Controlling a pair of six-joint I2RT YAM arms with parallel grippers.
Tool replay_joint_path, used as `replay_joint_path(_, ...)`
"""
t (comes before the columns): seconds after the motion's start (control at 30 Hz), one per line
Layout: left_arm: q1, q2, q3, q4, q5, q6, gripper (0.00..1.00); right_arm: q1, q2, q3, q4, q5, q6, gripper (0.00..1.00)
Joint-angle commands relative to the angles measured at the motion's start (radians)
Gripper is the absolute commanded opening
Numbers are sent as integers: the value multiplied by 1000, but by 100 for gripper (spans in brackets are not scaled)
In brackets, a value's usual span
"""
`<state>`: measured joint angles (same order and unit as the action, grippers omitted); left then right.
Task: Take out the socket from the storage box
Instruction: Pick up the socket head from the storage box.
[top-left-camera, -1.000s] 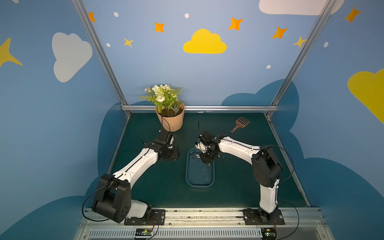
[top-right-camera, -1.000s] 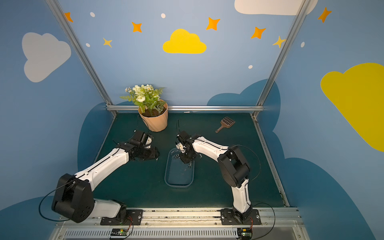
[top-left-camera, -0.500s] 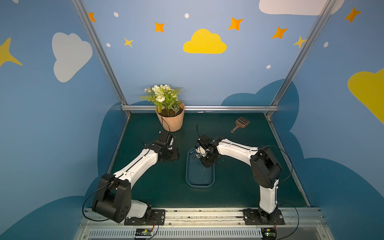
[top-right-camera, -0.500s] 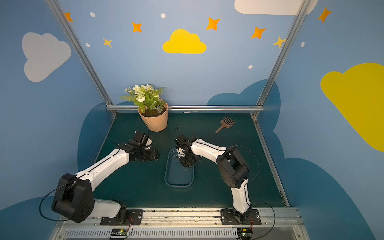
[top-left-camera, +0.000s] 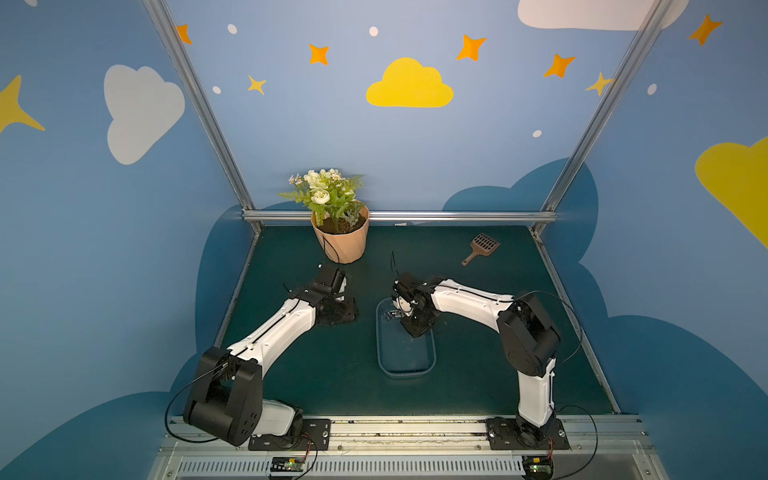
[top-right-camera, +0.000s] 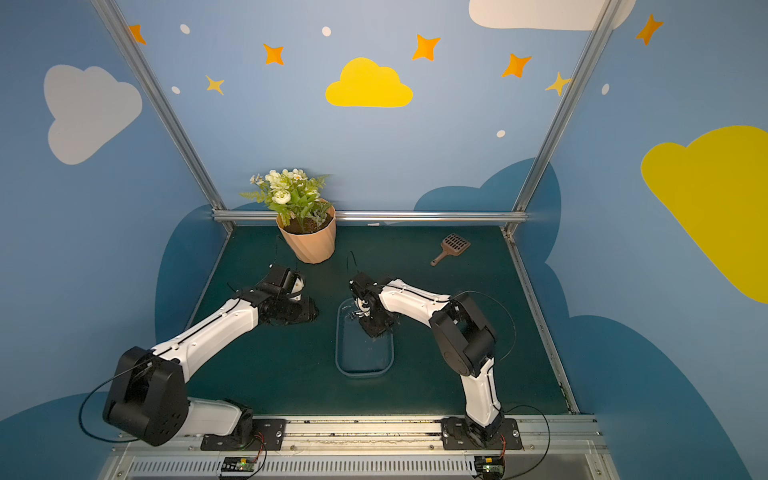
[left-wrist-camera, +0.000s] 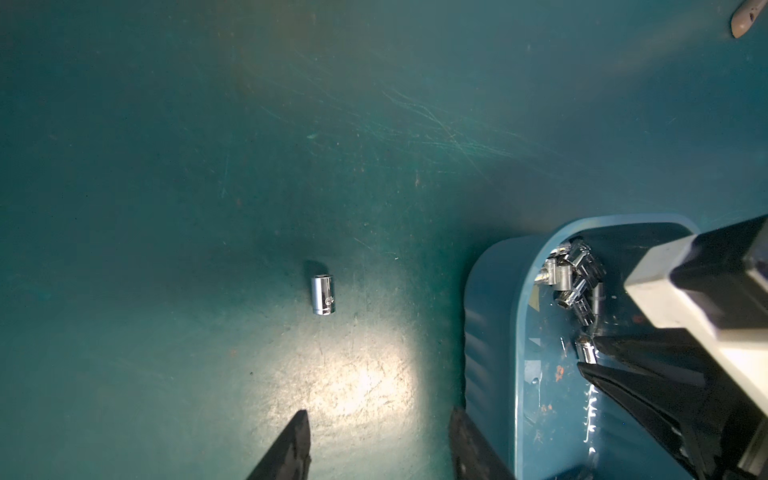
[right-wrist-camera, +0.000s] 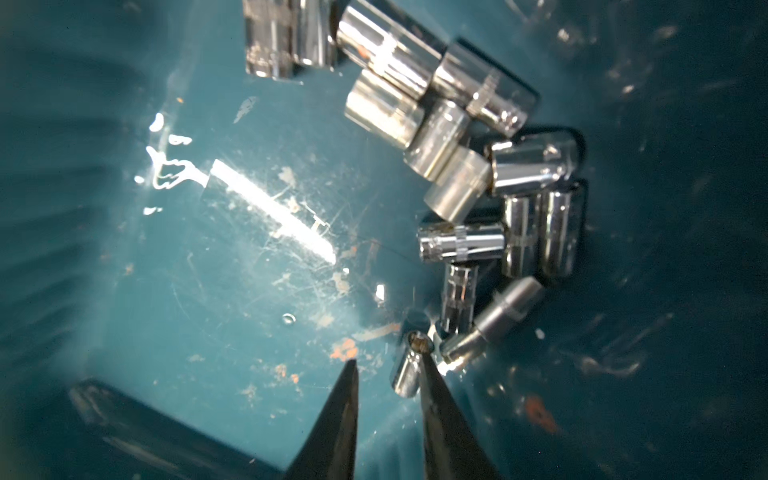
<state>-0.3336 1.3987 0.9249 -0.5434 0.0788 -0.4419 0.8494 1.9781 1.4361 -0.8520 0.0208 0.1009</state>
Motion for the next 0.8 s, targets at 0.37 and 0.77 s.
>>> replay_joint_path(0.37,5,-18,-14,2,7,4,55,20,63,33,-72,43,14,28)
replay_joint_path(0.77,5,-20,-17,3,8,6,55,27,68,34,-67,8,9,23)
